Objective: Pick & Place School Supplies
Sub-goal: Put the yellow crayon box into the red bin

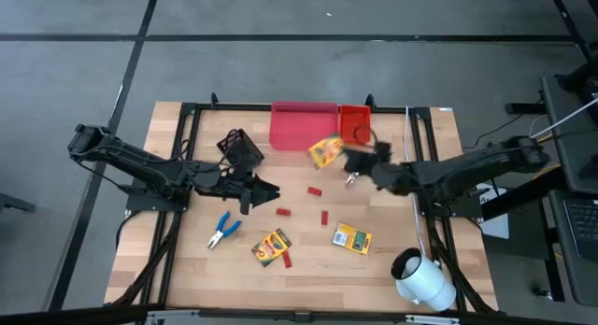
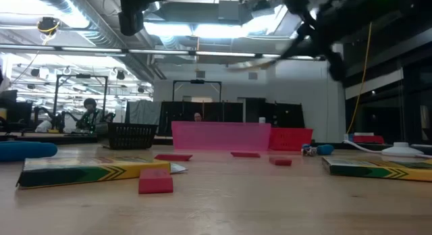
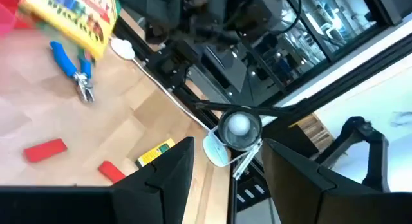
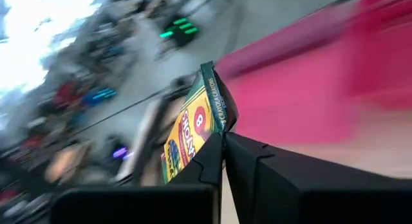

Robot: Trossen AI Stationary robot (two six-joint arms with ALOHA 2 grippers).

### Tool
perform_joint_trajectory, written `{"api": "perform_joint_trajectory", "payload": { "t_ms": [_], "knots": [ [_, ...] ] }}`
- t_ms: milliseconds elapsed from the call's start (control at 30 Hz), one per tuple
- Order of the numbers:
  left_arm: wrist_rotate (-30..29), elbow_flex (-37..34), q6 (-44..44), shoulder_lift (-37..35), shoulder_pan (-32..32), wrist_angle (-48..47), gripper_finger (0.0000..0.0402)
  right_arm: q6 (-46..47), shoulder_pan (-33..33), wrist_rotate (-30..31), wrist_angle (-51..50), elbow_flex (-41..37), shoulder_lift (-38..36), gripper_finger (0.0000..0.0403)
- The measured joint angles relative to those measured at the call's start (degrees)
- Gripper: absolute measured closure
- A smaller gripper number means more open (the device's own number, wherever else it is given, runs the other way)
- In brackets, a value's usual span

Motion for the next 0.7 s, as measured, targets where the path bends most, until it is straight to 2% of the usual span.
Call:
{"api": "perform_joint_trajectory", "payload": {
  "t_ms": [67, 167, 400, 533, 700],
  "knots": [
    [-0.95, 0.00, 0.42, 0.00, 0.00, 0.05, 0.0222, 3.90, -2.61, -0.75, -10.07, -0.02, -4.33, 0.0395],
    [-1.60, 0.00, 1.32, 0.00, 0.09, 0.10, 0.0222, 3.91, -7.40, -4.43, -17.93, -0.02, -9.16, 0.0395],
    [-1.61, 0.00, 1.54, 0.00, 1.78, 0.68, 0.0222, -2.61, -19.06, -10.58, -23.73, -0.02, -11.98, 0.0395],
    [-1.65, 0.00, 1.79, -0.37, 1.92, 1.14, 0.0222, -11.32, -26.37, -19.30, -24.19, -0.02, -11.98, 0.0395],
    [-1.68, 0.00, 1.51, -0.35, 1.92, 1.00, 0.0222, -22.89, -33.16, -26.72, -23.46, -0.02, -11.98, 0.0395]
  ]
}}
